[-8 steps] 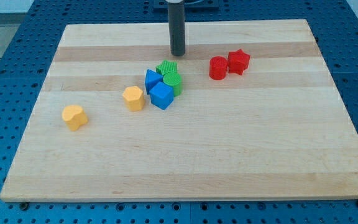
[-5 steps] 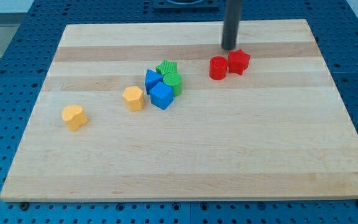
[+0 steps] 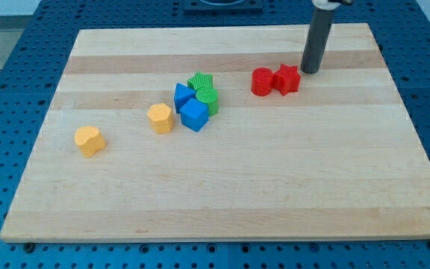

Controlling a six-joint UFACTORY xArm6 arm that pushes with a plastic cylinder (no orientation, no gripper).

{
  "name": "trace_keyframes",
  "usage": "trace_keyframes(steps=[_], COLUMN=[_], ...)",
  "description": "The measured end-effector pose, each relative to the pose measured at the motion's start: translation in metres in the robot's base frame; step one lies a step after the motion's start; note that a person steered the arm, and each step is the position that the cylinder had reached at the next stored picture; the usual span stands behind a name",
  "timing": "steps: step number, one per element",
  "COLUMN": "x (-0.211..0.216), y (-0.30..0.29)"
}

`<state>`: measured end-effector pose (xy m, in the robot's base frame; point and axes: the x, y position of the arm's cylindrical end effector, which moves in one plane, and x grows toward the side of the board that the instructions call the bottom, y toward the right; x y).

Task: Push the red blocks to the bottom of the board

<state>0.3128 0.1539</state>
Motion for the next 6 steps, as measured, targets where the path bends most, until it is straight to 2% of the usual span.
trace_keyframes(steps=[1,3,4,6], x=[0.0,0.078,0.069,0.005], y=[-0.016,-0.052,-0.052,-0.052])
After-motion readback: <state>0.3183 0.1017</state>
